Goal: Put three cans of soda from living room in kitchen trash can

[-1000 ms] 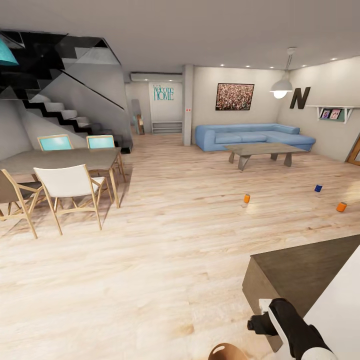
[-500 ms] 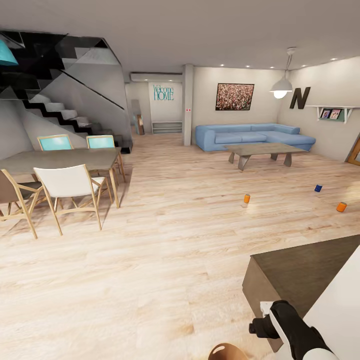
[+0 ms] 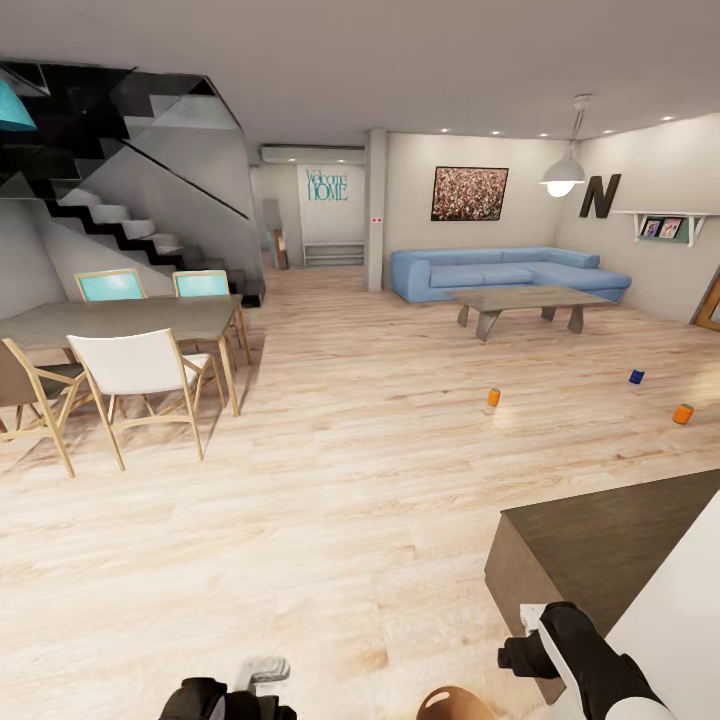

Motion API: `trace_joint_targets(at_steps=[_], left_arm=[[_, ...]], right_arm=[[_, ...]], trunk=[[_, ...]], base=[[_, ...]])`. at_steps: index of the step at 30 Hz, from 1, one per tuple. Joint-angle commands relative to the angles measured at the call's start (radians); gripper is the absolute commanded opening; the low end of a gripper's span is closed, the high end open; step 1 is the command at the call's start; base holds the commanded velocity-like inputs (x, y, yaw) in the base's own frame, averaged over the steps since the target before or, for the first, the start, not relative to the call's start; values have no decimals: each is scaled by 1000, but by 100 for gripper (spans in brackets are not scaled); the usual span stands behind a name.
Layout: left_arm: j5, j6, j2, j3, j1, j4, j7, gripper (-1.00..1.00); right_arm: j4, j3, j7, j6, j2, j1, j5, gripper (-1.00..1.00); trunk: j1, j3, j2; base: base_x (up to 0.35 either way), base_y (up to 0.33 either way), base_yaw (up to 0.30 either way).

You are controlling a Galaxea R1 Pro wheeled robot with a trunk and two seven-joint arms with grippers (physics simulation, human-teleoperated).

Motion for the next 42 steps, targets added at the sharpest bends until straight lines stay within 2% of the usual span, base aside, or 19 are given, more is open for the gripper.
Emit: trace_joint_targets(at_steps=[1, 4, 15, 27, 36, 42], left_arm=[[0, 2, -1, 0, -8, -2, 0, 100], [3, 4, -3, 0, -29, -12, 1, 100], [3, -30, -3, -1, -38, -21, 5, 100], [2, -50, -3, -2, -38, -20, 5, 100], [3, -77, -3, -2, -38, -21, 7, 100], [4, -81, -3, -1, -38, -22, 7, 100]], right_arm=[[0, 0, 0, 0, 0, 0, 0, 100], [0, 0, 0, 0, -1, 0, 1, 100], [-1, 1, 0, -1, -2, 0, 1, 100], [0, 0, 0, -1, -7, 0, 0, 100], [0, -2, 0, -2, -21, 0, -1, 100], [12, -2, -1, -49, -22, 0, -1, 100]], trunk=[[0, 0, 0], [0, 0, 0], [0, 0, 0], [46, -38, -84], [80, -66, -147], [103, -85, -189]], base=[[0, 0, 0], [0, 0, 0], [0, 0, 0], [0, 0, 0], [0, 0, 0], [0, 0, 0]])
